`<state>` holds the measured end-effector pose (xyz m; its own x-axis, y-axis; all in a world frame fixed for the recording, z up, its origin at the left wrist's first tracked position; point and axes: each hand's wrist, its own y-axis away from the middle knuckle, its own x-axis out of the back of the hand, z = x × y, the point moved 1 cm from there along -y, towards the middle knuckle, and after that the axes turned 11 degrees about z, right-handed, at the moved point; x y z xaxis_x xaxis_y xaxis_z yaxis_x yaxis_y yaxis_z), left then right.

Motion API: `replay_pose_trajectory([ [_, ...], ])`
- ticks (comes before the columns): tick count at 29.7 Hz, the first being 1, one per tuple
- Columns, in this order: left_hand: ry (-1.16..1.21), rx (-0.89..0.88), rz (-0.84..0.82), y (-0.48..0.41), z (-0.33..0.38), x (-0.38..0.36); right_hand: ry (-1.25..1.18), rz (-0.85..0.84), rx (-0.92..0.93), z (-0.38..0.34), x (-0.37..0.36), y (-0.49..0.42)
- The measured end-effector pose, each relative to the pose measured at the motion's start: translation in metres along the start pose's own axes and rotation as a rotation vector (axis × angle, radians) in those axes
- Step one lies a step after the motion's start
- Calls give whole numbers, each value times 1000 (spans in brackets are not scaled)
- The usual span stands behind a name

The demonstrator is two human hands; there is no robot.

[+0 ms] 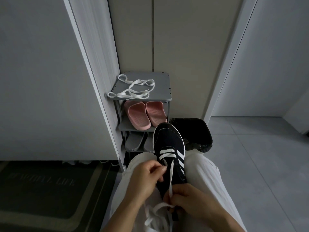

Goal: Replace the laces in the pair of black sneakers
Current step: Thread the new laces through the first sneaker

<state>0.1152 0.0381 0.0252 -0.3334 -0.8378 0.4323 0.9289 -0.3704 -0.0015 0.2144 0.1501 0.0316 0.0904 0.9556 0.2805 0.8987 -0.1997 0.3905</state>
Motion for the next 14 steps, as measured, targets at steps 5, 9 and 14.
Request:
replay_pose_trajectory([
  [5,-85,-59,68,-16,-15,15,-513,-46,53,3,0,2],
  [9,-247,-122,-5,-12,-8,8,-565,-71,84,6,-2,0],
  [14,-341,-329,-64,7,8,13,-583,-67,149,-5,-2,7],
])
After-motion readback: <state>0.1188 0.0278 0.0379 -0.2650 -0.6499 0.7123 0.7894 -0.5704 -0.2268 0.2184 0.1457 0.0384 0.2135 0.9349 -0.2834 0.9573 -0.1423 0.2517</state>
